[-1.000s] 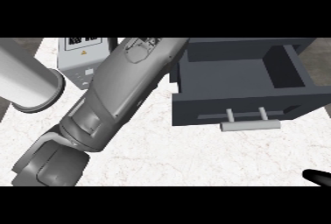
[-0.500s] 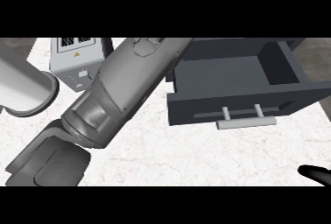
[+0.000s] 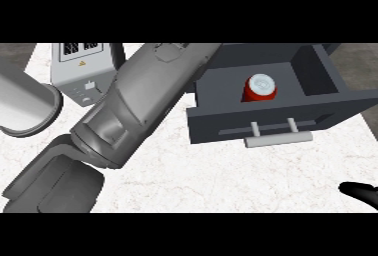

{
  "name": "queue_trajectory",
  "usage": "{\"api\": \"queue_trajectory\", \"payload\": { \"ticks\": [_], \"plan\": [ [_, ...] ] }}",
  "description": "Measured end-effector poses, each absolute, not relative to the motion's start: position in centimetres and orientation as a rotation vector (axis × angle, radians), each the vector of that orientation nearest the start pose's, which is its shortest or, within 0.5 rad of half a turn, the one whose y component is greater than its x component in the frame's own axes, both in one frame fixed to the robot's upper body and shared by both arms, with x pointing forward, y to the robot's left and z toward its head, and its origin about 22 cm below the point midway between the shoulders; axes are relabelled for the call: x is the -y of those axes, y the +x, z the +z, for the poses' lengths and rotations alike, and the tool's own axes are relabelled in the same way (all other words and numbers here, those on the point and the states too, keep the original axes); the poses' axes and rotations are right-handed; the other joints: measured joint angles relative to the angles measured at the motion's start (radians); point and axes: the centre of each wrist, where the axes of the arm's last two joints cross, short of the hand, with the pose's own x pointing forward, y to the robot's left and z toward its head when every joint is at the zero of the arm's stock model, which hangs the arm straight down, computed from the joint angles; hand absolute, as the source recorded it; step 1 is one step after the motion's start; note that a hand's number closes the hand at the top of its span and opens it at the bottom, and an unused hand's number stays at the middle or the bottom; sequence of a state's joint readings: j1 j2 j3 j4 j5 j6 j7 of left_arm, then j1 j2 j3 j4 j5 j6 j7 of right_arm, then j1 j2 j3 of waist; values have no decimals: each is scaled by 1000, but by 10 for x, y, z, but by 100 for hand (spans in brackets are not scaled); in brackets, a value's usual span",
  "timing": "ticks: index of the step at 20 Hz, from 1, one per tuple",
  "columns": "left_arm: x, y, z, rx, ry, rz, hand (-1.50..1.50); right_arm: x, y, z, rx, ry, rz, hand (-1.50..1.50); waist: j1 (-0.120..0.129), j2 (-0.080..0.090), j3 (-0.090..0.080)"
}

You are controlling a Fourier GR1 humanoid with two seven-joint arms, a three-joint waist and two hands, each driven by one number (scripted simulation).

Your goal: Pick up the can, place it into the drawer and close the drawer

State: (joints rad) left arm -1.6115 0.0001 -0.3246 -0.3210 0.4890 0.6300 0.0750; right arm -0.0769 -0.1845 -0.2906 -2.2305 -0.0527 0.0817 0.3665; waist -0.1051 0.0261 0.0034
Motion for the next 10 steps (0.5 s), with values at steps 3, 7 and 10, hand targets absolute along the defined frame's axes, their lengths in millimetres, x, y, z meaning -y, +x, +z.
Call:
{"api": "queue_trajectory", "payload": {
  "ticks": [3, 7, 10],
  "plan": [
    [20, 435, 248, 1715, 125, -73, -150, 288, 196, 186, 1967, -314, 127, -150, 1, 1, 0],
    [21, 434, 252, 1713, 101, -51, -150, 281, 203, 189, 1993, -380, 250, -150, 5, 4, 0],
    [22, 434, 254, 1710, 80, -29, -150, 277, 214, 189, 2000, -446, 343, -150, 9, 7, 0]
  ]
}}
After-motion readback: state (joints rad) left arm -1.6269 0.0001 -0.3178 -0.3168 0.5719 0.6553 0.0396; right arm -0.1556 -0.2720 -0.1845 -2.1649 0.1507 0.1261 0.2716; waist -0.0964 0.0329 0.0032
